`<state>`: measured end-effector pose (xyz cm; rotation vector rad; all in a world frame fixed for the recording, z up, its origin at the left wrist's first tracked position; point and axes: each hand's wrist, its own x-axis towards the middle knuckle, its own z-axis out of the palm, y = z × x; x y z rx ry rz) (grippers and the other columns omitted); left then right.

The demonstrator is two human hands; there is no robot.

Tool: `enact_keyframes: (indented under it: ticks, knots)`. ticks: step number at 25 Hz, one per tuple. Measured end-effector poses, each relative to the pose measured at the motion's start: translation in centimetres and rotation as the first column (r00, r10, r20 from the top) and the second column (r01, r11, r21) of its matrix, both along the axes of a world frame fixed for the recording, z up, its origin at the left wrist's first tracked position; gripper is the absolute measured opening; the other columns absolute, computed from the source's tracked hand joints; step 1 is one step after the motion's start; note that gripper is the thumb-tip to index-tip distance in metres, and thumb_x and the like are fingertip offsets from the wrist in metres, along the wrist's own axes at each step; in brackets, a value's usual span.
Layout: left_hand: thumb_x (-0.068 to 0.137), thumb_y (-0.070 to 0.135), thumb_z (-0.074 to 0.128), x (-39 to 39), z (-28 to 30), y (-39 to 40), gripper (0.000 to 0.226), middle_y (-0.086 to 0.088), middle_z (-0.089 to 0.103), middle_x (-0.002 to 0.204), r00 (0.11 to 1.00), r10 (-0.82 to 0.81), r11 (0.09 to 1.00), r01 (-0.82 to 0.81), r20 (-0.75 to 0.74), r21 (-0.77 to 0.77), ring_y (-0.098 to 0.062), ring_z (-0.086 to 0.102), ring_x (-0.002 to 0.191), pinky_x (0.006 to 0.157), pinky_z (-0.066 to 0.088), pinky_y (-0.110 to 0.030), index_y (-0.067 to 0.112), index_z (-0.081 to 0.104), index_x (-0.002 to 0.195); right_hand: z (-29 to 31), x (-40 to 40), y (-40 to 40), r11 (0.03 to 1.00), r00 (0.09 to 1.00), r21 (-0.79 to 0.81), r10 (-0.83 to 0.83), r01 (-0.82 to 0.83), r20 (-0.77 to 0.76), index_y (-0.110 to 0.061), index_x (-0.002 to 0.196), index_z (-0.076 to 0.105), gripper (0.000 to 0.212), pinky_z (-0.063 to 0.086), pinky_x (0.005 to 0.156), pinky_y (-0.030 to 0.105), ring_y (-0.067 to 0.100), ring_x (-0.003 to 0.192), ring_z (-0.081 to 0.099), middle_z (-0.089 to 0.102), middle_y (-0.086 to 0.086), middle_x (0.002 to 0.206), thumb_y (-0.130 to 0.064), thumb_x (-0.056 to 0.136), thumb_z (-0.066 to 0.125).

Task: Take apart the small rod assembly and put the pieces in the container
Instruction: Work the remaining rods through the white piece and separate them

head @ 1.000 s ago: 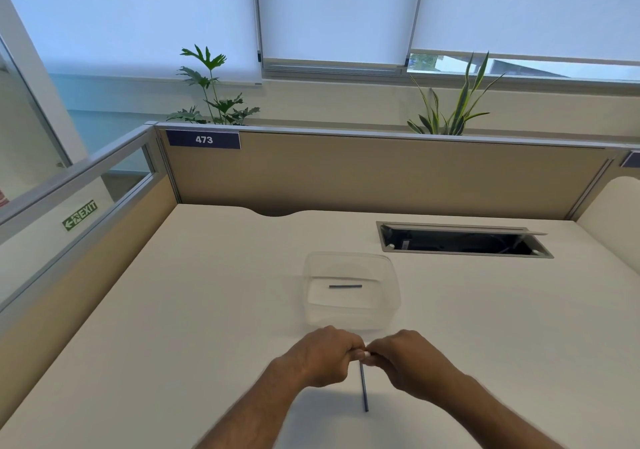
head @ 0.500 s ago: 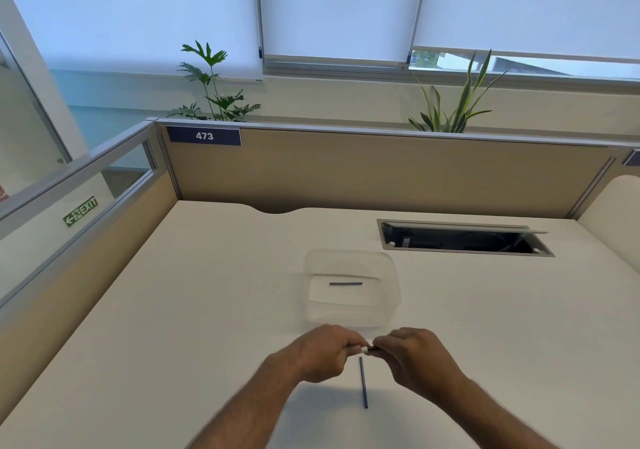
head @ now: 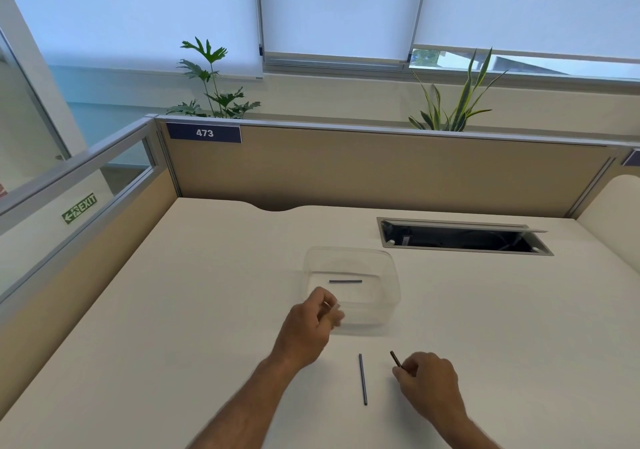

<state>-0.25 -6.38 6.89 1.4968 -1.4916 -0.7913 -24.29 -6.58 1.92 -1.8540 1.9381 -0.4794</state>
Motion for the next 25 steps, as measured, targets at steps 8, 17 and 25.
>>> enact_keyframes:
  ticks: [8, 17, 25]
  knots:
    - [0.092, 0.016, 0.065, 0.1, -0.1, -0.3, 0.017, 0.006, 0.072, 0.073, 0.966, 0.179, 0.979, -0.194, -0.188, -0.065, -0.010, 0.071, 0.070, 0.065, 0.053, -0.027, 0.025, 0.053, 0.085, -1.2, 1.3, 1.0, 0.999, 0.976, 0.043, 0.040, -0.032, -0.213, -0.020, 0.068, 0.055, 0.033, 0.039, 0.058, 0.029, 0.024, 0.074, 0.063, 0.065, -0.002, 0.072, -0.050, 0.082, 0.054]
    - [0.091, 0.017, 0.067, 0.5, -0.6, 0.0, 0.018, 0.012, 0.070, 0.075, 0.967, 0.189, 0.974, -0.207, -0.173, -0.092, -0.009, 0.071, 0.072, 0.070, 0.059, -0.038, 0.026, 0.053, 0.085, -0.9, 1.5, 1.1, 0.996, 0.956, -0.002, 0.087, -0.092, -0.281, -0.025, 0.073, 0.050, 0.031, 0.043, 0.064, 0.029, 0.020, 0.081, 0.064, 0.066, -0.006, 0.081, -0.054, 0.081, 0.054]
    - [0.083, 0.023, 0.078, 0.4, -0.7, -0.1, 0.024, 0.012, 0.068, 0.076, 0.974, 0.188, 0.971, -0.203, -0.127, -0.122, -0.002, 0.065, 0.072, 0.063, 0.052, -0.016, 0.030, 0.055, 0.084, 1.2, 5.3, 0.2, 0.949, 0.998, 0.311, 0.042, -0.051, 0.037, -0.015, 0.052, 0.059, 0.034, 0.055, 0.046, 0.026, 0.014, 0.042, 0.065, 0.071, 0.002, 0.057, -0.044, 0.059, 0.076]
